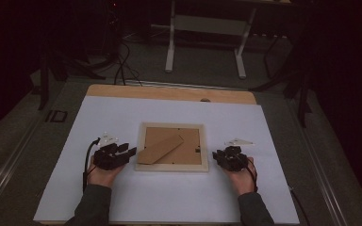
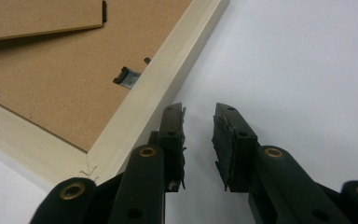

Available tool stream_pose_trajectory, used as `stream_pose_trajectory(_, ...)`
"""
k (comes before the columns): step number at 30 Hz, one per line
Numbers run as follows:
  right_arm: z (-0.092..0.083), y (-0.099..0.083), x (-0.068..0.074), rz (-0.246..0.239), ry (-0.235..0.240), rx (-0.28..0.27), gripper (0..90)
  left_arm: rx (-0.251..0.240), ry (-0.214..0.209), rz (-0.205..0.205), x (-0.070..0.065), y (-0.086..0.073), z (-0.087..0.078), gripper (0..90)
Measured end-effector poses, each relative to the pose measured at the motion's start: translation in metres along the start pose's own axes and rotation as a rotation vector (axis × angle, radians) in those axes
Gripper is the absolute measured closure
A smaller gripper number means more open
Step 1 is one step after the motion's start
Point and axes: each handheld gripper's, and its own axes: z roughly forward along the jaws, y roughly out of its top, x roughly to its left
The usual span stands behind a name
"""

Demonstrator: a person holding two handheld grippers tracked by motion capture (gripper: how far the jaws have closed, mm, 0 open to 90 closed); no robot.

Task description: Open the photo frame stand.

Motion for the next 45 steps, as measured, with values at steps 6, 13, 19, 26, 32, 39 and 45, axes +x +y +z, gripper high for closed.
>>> stream_pose_trajectory(6, -0.007, 0.001, -0.002, 0.011, 0.023, -0.015, 71.3, 0.015, -0.080, 0.009, -0.003, 0.012, 0.003, 50.9)
stream_pose_trajectory(13, -0.010, 0.001, -0.003, 0.018, 0.033, -0.027, 69.1, 0.096, -0.147, 0.038, -0.012, 0.028, 0.019, 42.2)
stream_pose_trajectory(19, -0.012, 0.000, -0.005, 0.029, 0.036, -0.031, 67.2, 0.127, -0.180, 0.049, -0.014, 0.036, 0.032, 37.5)
stream_pose_trajectory(26, -0.011, -0.001, -0.005, 0.033, 0.042, -0.028, 66.3, 0.158, -0.218, 0.052, -0.014, 0.039, 0.048, 33.9)
stream_pose_trajectory(32, -0.009, -0.002, -0.004, 0.031, 0.047, -0.024, 64.8, 0.187, -0.221, 0.058, -0.016, 0.037, 0.062, 29.7)
stream_pose_trajectory(39, -0.009, -0.002, -0.003, 0.033, 0.043, -0.025, 62.3, 0.255, -0.184, 0.117, -0.024, 0.037, 0.074, 19.3)
stream_pose_trajectory(45, -0.007, -0.002, -0.002, 0.026, 0.046, -0.020, 61.2, 0.293, -0.186, 0.134, -0.029, 0.035, 0.080, 17.5)
